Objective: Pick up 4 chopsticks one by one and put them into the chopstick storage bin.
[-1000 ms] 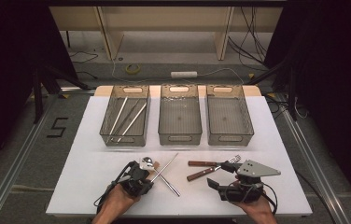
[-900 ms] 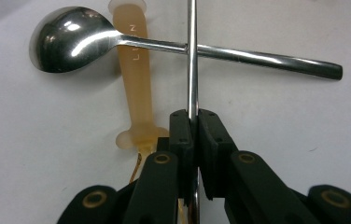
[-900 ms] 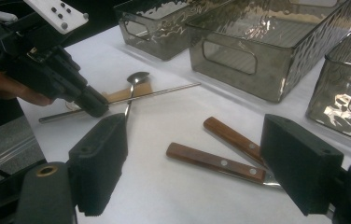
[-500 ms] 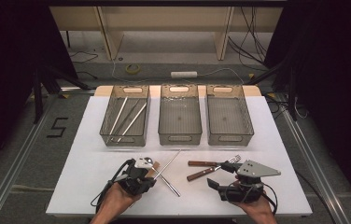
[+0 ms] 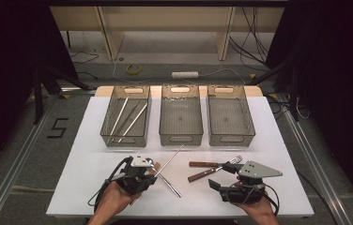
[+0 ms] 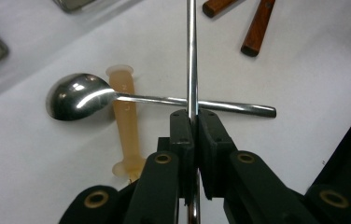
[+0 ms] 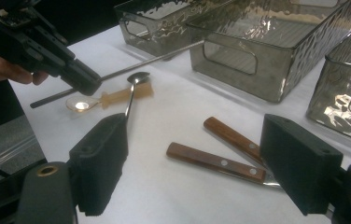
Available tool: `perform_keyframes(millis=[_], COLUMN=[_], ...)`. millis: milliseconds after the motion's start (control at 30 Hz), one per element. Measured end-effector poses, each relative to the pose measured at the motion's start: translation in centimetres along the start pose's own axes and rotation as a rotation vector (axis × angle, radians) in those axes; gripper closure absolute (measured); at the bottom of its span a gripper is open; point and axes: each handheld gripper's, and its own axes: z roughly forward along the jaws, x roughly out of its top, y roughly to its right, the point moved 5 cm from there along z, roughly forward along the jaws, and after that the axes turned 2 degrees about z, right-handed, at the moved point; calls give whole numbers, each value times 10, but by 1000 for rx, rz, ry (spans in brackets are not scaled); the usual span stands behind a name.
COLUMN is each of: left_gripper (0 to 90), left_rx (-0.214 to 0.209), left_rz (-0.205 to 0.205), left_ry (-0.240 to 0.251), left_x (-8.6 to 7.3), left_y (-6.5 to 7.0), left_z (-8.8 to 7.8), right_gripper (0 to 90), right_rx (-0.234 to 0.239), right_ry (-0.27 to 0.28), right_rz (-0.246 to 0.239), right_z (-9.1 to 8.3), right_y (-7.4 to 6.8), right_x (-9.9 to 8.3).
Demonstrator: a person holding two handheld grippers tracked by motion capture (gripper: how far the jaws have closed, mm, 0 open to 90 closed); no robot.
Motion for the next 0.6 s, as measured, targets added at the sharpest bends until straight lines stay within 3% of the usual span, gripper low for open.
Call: perform_keyframes(millis=[600], left_gripper=[845], left_rx=[35], left_rz=[-19], left_ry=[93], left_x=[18], left_y=[-22], left_z=[-29], right_gripper=[248], right_rx=[0], right_ry=[-1], right_rz=[9], right_z=[1], right_y=[0], right_x=[0])
